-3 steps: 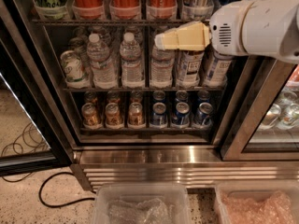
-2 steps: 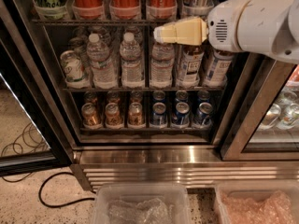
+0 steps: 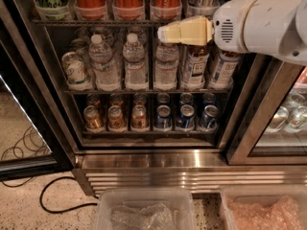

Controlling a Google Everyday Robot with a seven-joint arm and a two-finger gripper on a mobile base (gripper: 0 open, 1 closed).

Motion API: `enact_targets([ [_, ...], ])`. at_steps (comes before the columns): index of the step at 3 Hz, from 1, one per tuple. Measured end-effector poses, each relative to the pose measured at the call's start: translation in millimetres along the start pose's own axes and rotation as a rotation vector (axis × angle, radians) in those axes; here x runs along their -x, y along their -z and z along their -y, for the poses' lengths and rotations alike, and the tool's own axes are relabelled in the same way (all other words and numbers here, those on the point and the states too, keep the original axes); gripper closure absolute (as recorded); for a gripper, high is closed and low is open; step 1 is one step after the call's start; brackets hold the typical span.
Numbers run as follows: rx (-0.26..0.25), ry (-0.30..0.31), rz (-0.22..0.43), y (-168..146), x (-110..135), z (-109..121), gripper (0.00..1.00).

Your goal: Pick redbull can from top shelf of fridge

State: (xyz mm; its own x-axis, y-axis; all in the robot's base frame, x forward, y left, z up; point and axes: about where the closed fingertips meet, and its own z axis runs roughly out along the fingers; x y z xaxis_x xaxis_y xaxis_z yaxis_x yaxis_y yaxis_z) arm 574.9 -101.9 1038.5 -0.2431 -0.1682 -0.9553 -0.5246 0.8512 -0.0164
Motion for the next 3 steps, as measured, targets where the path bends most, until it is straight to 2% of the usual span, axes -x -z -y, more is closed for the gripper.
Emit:
enact_targets([
  [1, 0.003, -0.006, 0.02, -9.9, -1.3, -1.3, 0.18],
  [2, -0.01, -0.006, 0.044, -22.8, -4.2, 4.8, 0.31],
  [3, -0.032, 0.004, 0.075, -32.2, -0.8, 15.1, 0.27],
])
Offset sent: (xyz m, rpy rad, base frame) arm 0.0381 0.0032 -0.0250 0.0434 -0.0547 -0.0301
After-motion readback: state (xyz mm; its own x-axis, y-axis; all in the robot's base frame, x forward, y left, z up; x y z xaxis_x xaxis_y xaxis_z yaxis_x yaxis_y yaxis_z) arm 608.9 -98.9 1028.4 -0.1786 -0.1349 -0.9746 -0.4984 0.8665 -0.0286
